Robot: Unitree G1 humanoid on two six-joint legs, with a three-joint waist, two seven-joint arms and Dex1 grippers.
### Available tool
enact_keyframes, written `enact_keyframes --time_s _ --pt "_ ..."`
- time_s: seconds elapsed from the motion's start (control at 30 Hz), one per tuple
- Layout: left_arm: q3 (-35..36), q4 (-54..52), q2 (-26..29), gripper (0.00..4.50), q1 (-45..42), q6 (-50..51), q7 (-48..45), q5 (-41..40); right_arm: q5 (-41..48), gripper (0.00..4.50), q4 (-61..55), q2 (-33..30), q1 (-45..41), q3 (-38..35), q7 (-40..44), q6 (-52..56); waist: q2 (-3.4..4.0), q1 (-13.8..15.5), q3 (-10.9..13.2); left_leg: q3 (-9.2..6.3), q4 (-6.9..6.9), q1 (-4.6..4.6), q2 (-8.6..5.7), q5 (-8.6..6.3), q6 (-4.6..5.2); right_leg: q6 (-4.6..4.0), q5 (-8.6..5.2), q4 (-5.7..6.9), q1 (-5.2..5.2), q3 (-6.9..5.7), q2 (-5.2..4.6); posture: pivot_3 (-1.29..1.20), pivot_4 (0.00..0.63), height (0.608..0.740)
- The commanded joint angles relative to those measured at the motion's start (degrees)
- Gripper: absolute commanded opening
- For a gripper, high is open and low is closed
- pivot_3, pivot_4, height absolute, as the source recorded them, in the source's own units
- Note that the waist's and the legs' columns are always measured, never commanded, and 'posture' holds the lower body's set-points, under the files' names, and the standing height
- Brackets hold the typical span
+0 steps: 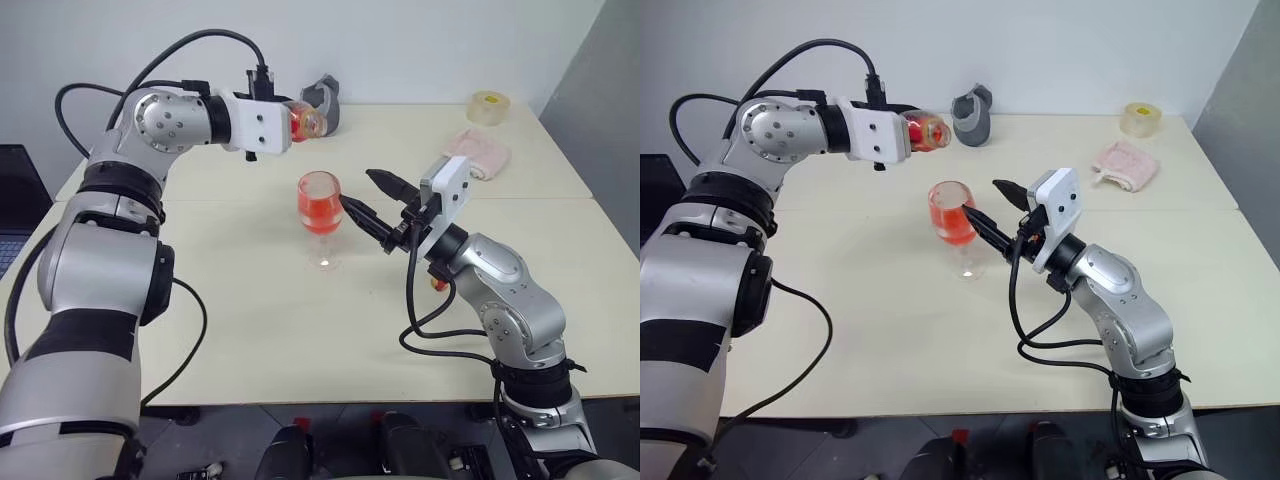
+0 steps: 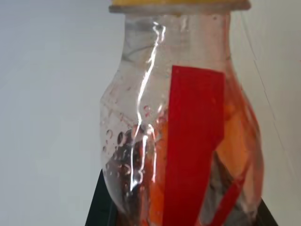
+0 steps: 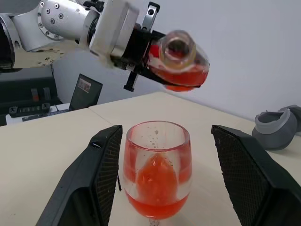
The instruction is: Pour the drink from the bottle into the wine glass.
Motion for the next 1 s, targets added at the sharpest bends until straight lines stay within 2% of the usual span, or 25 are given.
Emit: enact_keyframes --time_s 0.03,0.17,0.33,0.6,0.8,1.0 --pt "5.77 -2.94 -0.69 1.03 0.75 4.27 -4.19 -7.41 1.10 3.23 -2.33 -0.24 -0.29 -1.06 0.40 -0.36 0.00 -0.22 0.00 -0.01 0.00 0.00 0.00 0.00 -0.01 0.00 0.00 0.02 0.00 0.00 0.00 0.00 0.150 0.740" --pt "11.51 -5.95 -1.98 1.03 4.25 11.88 -4.36 -13.84 3.50 3.23 -4.04 -0.99 -0.11 -1.67 1.89 0.71 0.00 -0.80 0.00 -0.05 0.01 0.00 0.00 0.03 -0.05 0.00 0.00 0.05 0.00 -0.02 0.00 0.00 0.150 0.740" --pt "18.09 -14.40 -3.90 1.03 11.67 25.01 -1.32 -21.71 4.46 3.23 -6.88 -5.73 2.27 -1.47 4.87 1.86 0.00 -1.04 -0.01 -0.18 0.02 0.03 0.03 0.03 -0.06 0.01 -0.01 0.19 -0.05 0.04 -0.01 0.00 0.150 0.740" --pt "28.70 -38.16 -7.05 1.03 31.34 48.19 17.29 -30.45 6.74 3.23 -11.90 -12.74 11.70 -0.90 11.25 1.12 -0.09 -0.86 -0.08 -0.28 0.08 0.01 0.05 0.03 -0.06 0.04 -0.02 0.32 -0.13 0.10 -0.06 0.00 0.150 0.740" --pt "31.59 -47.78 -10.58 1.03 42.25 52.35 20.22 -35.01 4.79 3.23 -10.99 -14.44 16.54 0.73 14.89 -3.44 -0.14 -0.34 -0.11 -0.23 0.13 0.04 0.04 0.03 -0.07 0.03 -0.02 0.33 -0.09 0.11 -0.07 0.00 0.150 0.740" --pt "33.28 -46.11 -12.80 1.03 46.07 52.10 21.68 -37.76 3.43 3.23 -10.46 -14.20 17.43 1.36 15.30 -4.98 -0.21 0.86 -0.15 -0.18 0.21 0.04 0.03 0.03 -0.08 0.03 -0.02 0.26 -0.03 0.12 -0.09 0.00 0.150 0.740"
